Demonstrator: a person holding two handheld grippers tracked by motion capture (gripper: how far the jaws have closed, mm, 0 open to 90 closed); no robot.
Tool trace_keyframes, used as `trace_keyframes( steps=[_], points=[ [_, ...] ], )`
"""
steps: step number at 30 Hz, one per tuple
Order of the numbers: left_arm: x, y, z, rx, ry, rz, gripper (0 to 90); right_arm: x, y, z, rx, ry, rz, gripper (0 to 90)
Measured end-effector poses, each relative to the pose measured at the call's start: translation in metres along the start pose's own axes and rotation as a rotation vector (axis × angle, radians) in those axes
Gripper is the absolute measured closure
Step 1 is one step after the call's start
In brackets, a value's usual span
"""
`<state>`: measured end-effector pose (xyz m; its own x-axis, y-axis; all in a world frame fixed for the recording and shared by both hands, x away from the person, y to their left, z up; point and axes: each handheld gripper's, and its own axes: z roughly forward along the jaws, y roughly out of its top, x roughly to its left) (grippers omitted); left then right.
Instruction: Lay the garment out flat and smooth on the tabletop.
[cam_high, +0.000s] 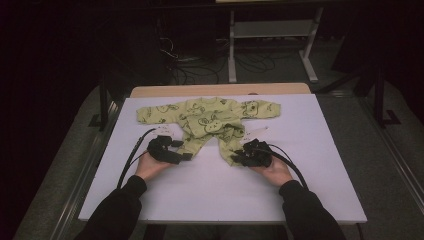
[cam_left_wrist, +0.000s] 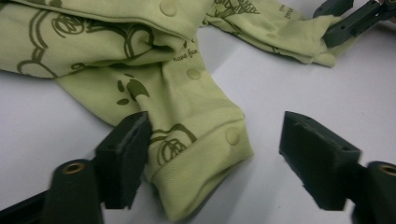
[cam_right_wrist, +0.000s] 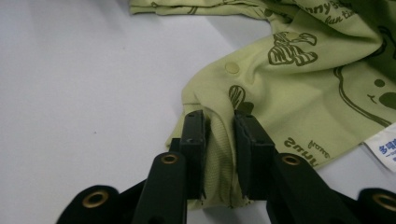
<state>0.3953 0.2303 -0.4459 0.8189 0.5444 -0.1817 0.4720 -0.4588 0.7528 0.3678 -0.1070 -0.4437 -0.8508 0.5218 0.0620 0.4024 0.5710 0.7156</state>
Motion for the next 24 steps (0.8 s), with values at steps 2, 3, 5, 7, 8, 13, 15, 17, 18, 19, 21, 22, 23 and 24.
trace_keyframes(
  steps=[2,3,5,7,8,13,15,17,18,19,21,22,23,24],
  points=[
    [0.0,0.0,0.0,0.013,0.027,0.011,35.9,0.0,0.0,0.0,-0.002,0.007,0.005,76.4],
    [0.0,0.0,0.001,0.02,0.037,0.011,39.0,0.0,0.0,0.0,0.0,0.006,0.005,77.0],
    [0.001,0.0,0.001,0.024,0.056,0.007,45.8,0.0,0.0,0.0,-0.001,0.01,0.007,78.2],
    [0.002,0.0,0.001,0.025,0.072,0.002,52.3,-0.001,0.001,-0.001,-0.006,0.019,0.014,78.8],
    [0.002,0.0,0.0,0.027,0.081,-0.001,56.2,-0.001,0.001,-0.001,-0.009,0.025,0.017,78.9],
    [0.004,0.0,-0.002,0.037,0.102,-0.003,70.4,-0.001,0.002,-0.001,-0.009,0.042,0.025,78.8],
    [0.003,0.002,-0.005,0.035,0.097,-0.008,76.1,-0.001,0.002,-0.001,-0.011,0.047,0.032,78.7],
    [0.001,0.004,-0.007,0.031,0.087,-0.002,78.3,-0.002,0.002,-0.002,-0.016,0.053,0.039,78.7],
    [0.0,0.004,-0.008,0.028,0.082,-0.005,79.0,-0.002,0.002,-0.003,-0.018,0.057,0.044,78.7],
    [-0.001,0.005,-0.01,0.023,0.073,-0.006,79.4,-0.003,0.002,-0.003,-0.019,0.059,0.043,78.8],
    [-0.002,0.006,-0.015,0.014,0.059,-0.007,79.9,-0.003,0.001,-0.003,-0.02,0.066,0.047,78.8],
    [-0.003,0.007,-0.017,0.01,0.048,-0.008,80.0,-0.003,0.001,-0.003,-0.02,0.07,0.049,78.8],
    [-0.003,0.007,-0.02,0.006,0.036,-0.008,80.1,-0.004,0.002,-0.004,-0.019,0.074,0.051,78.8],
    [-0.004,0.007,-0.023,0.003,0.029,-0.007,80.2,-0.004,0.002,-0.004,-0.022,0.08,0.054,78.9]
  ],
)
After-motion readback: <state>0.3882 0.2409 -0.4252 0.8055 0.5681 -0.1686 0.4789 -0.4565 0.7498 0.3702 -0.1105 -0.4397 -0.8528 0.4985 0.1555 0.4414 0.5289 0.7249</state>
